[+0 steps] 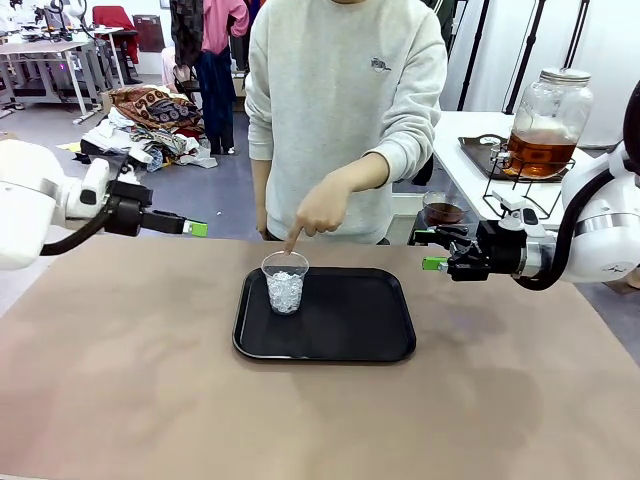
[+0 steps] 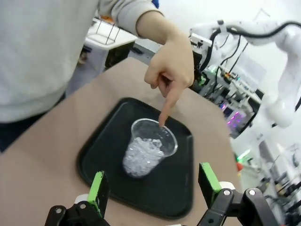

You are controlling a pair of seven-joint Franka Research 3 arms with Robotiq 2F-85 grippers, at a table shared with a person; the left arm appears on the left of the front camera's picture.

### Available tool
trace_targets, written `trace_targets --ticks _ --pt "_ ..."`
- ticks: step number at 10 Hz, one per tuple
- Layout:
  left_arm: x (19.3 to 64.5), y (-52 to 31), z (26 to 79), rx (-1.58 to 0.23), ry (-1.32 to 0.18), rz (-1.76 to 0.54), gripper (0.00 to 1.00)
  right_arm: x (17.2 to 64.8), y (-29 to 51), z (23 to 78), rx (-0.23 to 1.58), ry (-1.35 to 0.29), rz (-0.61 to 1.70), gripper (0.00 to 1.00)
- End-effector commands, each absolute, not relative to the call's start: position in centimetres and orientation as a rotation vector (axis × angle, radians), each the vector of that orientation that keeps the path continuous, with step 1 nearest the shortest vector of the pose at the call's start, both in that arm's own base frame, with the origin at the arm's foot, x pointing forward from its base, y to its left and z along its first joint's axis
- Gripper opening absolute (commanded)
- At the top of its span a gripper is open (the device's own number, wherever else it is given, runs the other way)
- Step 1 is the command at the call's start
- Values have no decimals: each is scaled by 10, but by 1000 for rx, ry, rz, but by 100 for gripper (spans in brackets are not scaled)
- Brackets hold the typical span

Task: Pour the drink into the iced cup.
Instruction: Pick up the iced cup indicated by the human and present it to them.

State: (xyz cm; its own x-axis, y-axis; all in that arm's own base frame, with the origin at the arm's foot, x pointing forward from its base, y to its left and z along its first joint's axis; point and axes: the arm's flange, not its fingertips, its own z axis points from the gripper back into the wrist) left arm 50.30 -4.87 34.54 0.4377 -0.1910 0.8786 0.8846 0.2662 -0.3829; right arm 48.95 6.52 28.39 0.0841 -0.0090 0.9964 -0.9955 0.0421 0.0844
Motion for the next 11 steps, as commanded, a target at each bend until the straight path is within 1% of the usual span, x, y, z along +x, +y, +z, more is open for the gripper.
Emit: trace_targets --ticks 1,3,4,6,7,11 --pt "502 -57 328 -986 -978 -911 100 491 65 285 1218 -1175 1115 100" --pt "493 -66 311 -894 -1085 -948 100 491 65 285 1218 -1175 1115 100" --pt "489 -71 303 -855 -1108 -966 100 491 65 285 1218 -1175 1115 100" --pt "483 -75 292 -877 -1043 -1003 100 491 65 285 1218 -1175 1115 100" --pt "491 -66 305 -878 -1062 -980 100 491 65 285 1218 -1175 1115 100" --pt "491 -66 305 -878 -1062 -980 100 491 65 285 1218 -1175 1115 100"
